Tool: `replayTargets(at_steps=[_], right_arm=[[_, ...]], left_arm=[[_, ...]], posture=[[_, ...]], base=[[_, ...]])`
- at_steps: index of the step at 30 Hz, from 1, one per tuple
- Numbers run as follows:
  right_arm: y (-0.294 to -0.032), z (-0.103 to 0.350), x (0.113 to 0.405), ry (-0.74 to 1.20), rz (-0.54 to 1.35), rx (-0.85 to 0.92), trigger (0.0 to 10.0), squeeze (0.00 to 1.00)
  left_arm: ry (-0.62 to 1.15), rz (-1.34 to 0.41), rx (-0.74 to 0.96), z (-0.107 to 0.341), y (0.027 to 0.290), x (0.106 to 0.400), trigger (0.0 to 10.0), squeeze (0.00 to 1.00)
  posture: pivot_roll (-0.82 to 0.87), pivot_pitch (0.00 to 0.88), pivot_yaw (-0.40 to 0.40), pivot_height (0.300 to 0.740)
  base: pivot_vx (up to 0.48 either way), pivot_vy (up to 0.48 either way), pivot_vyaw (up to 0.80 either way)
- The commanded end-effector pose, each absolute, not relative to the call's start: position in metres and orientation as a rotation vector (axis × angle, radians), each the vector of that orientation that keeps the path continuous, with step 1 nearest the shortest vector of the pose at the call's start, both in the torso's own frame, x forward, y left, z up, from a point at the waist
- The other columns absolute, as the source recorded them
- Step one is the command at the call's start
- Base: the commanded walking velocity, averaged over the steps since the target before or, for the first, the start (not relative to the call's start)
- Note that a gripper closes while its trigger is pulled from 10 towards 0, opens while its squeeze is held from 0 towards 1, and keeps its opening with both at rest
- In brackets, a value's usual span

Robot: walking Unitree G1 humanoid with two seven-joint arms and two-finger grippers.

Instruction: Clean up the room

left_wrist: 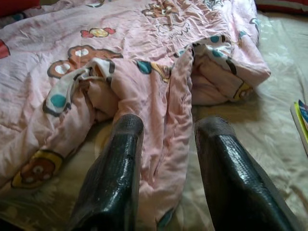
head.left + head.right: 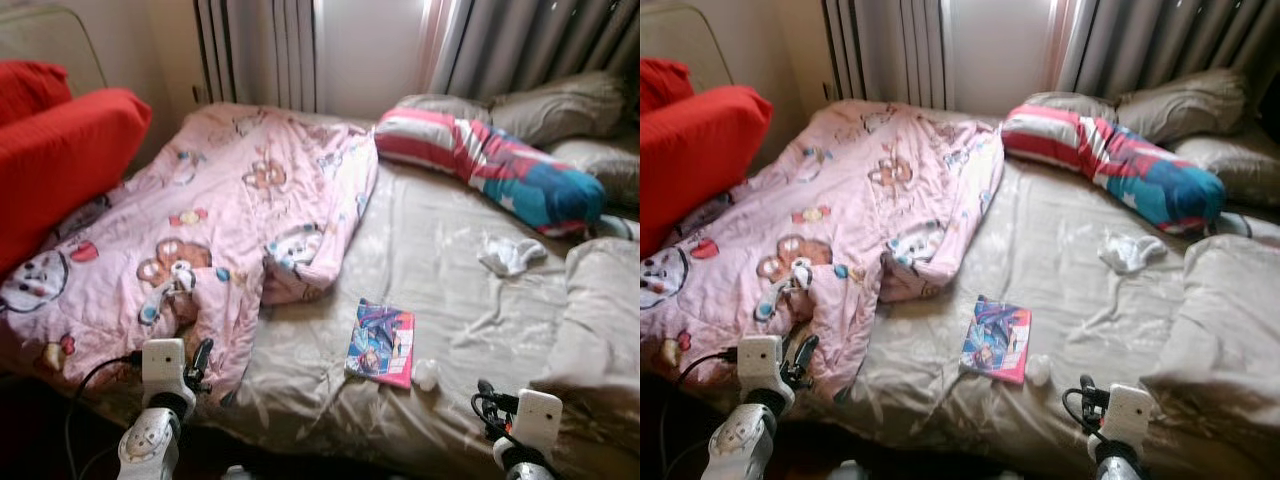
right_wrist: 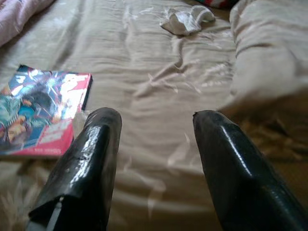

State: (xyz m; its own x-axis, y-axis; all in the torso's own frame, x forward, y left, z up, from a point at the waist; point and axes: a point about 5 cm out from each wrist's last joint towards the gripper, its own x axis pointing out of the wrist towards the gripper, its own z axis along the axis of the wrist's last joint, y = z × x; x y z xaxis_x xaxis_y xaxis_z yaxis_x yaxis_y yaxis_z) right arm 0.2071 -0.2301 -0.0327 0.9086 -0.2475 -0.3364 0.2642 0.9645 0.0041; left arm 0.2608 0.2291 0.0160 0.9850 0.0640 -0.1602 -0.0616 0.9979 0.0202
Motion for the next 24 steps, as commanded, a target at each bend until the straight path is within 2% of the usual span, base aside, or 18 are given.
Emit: replayTargets(at_steps=[1,9,20,24], right_arm=[[-0.2316,-0.0327,0.208,0.347,-0.263,0.063,10.0,0.0],[-0.2288,-0.0342,0.2088,0.361,-0.243,0.078,10.0,0.0],[-0.2273,-0.0359,0.2084,0.376,-0.213,0.09,10.0,0.0],[-0.2279,-0.036,0.2086,0.376,-0.215,0.112,10.0,0.0]], left_arm=[[0.165,0.054,0.0,0.0164,0.2252,0.263,10.0,0.0],[0.168,0.049,-0.005,0.0167,0.2231,0.2642,10.0,0.0],[0.182,0.033,0.007,0.0161,0.2224,0.265,10.0,0.0],[0.184,0.022,0.012,0.0157,0.222,0.2647,10.0,0.0]], posture=[[0.02,0.0,-0.038,0.648],[0.02,0.001,-0.038,0.648],[0.0,0.003,-0.028,0.648],[0.01,0.0,-0.026,0.648]], base=[[0.0,0.0,0.0],[0.0,0.0,0.0],[0.298,0.0,0.0],[0.36,0.0,0.56]])
